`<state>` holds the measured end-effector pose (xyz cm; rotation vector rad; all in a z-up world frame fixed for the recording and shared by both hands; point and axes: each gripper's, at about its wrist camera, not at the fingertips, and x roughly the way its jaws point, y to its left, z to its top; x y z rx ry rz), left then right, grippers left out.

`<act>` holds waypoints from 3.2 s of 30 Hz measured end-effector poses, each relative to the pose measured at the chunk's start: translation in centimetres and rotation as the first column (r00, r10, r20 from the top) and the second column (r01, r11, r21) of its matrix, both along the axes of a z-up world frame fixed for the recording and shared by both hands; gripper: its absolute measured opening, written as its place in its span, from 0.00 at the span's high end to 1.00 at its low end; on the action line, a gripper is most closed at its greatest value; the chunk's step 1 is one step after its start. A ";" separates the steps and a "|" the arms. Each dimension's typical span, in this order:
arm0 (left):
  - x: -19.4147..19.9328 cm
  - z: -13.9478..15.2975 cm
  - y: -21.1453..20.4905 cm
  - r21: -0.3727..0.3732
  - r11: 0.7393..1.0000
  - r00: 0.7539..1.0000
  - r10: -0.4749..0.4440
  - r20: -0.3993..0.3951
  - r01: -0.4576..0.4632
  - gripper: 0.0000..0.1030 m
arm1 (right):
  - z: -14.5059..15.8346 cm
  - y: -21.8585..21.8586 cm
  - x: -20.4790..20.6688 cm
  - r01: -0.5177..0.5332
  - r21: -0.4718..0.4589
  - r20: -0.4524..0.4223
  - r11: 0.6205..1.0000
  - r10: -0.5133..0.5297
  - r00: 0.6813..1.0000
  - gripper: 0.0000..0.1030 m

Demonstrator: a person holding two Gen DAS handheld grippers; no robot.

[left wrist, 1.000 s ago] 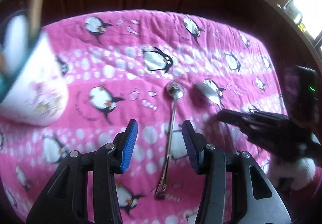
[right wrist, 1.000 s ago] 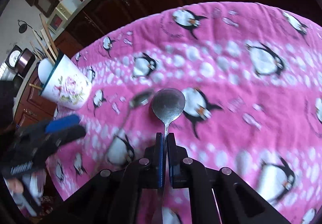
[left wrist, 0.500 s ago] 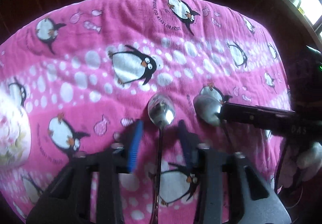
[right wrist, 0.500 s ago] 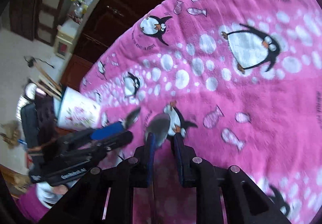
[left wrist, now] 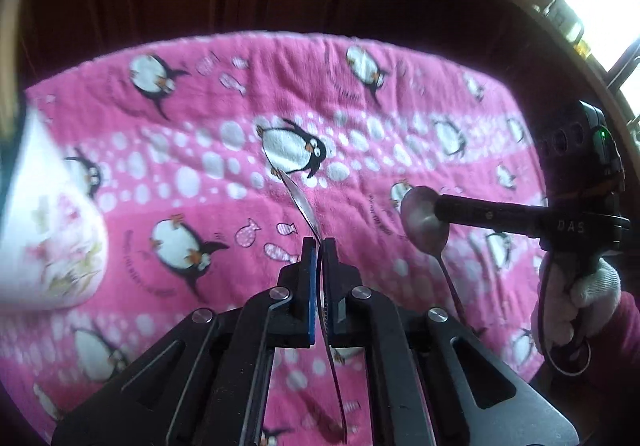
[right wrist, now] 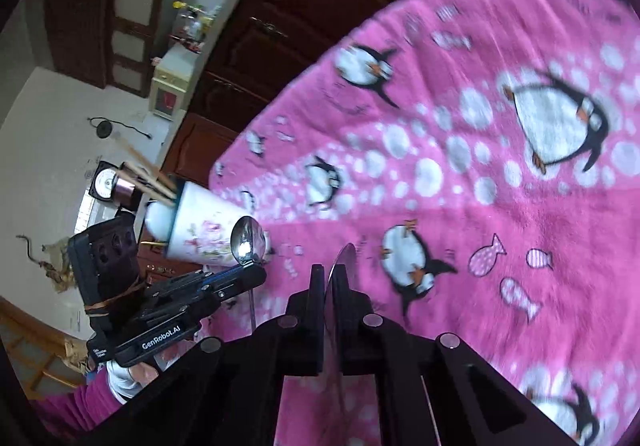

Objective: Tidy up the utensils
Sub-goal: 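Lift both metal spoons and carry them above the utensil cup, then open the left gripper over the cup while the right releases its spoon into it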

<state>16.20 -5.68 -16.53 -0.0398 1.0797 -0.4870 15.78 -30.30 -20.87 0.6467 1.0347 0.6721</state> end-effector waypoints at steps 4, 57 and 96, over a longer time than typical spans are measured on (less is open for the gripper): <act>-2.2 2.1 1.5 -0.037 0.999 0.999 0.016 0.039 -0.015 0.99 | 3.3 0.6 -1.9 -0.006 -0.046 0.088 0.999 0.010 0.996 0.99; -1.1 13.0 19.8 0.041 0.898 0.816 0.378 0.437 -0.438 0.99 | 16.9 27.2 5.1 -0.177 -0.024 0.418 0.984 0.171 0.892 0.99; -1.8 11.0 17.9 0.020 0.897 0.842 0.406 0.355 -0.442 0.58 | 12.3 22.1 1.2 -0.087 -0.172 0.314 0.981 0.139 0.939 0.74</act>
